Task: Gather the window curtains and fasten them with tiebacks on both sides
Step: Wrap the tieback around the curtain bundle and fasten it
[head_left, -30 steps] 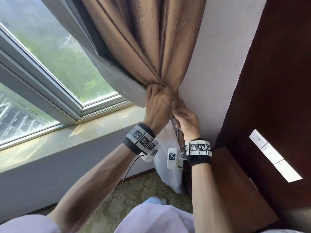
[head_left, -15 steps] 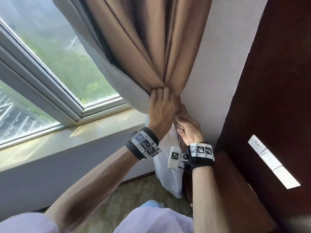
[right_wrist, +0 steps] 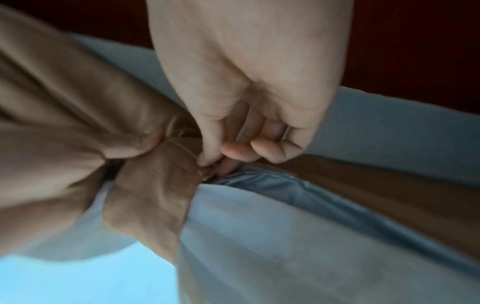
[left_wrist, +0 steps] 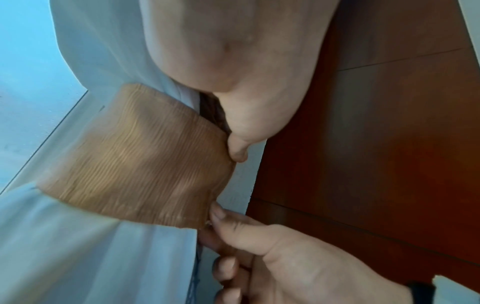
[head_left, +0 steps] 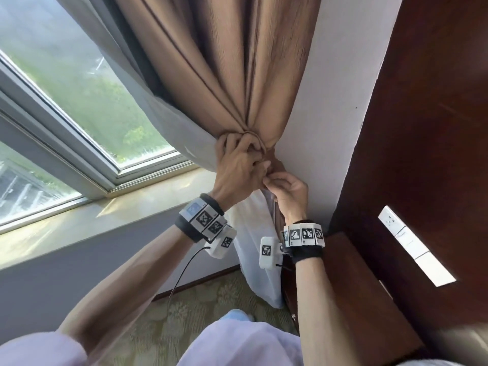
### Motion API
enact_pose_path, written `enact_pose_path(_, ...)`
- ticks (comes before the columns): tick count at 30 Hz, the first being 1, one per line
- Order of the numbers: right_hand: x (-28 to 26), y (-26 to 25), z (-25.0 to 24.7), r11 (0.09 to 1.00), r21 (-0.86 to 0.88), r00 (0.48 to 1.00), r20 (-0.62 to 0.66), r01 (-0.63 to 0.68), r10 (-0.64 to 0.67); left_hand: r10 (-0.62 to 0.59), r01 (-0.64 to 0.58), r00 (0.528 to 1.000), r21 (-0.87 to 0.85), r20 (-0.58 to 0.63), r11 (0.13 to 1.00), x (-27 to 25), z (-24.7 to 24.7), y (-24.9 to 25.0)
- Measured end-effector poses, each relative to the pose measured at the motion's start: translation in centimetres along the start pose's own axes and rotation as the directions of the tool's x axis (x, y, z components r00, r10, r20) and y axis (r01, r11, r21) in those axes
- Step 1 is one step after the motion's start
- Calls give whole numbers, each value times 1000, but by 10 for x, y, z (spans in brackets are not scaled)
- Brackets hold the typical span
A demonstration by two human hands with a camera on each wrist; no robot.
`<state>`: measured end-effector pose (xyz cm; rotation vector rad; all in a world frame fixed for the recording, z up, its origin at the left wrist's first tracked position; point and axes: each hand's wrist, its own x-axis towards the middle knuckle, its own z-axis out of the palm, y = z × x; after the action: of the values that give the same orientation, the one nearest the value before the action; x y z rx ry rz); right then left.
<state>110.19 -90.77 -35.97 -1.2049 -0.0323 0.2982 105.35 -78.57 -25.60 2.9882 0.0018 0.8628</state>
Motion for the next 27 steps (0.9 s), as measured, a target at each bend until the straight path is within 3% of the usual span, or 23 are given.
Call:
enact_pose_path(4,0,0,-2,940,-261,975,66,220,-210,-4,4,1000,-15,-3,1000,0,0,-8)
enact_pose_path(8,-4,-5,-2,755,-562,904,-31,337,-426,124,-124,992,8,18,992,-4,-4,-11)
enact_pose_path(10,-5,-15,-2,661,-601,867,114,448,-484,202,-203,979,46,29,978,-7,-10,-15)
enact_pose_path(12,-5,-32,-3,575,-605,823,277,551,-497,261,-262,965,95,26,960,-12,-14,-20)
enact_pose_path(15,-4,-60,-7,467,-602,756,425,647,-498,317,-311,949,159,-9,937,-26,-19,-32)
enact_pose_path(18,-4,-75,-5,293,-620,676,577,728,-457,349,-331,937,243,-34,912,-39,-23,-33)
enact_pose_path(22,-1,-89,-3,131,-666,663,661,734,-352,344,-317,938,288,-45,904,-41,-29,-33)
enact_pose_path(27,0,-100,-10,113,-672,670,680,732,-299,334,-301,941,334,-46,893,-39,-24,-30)
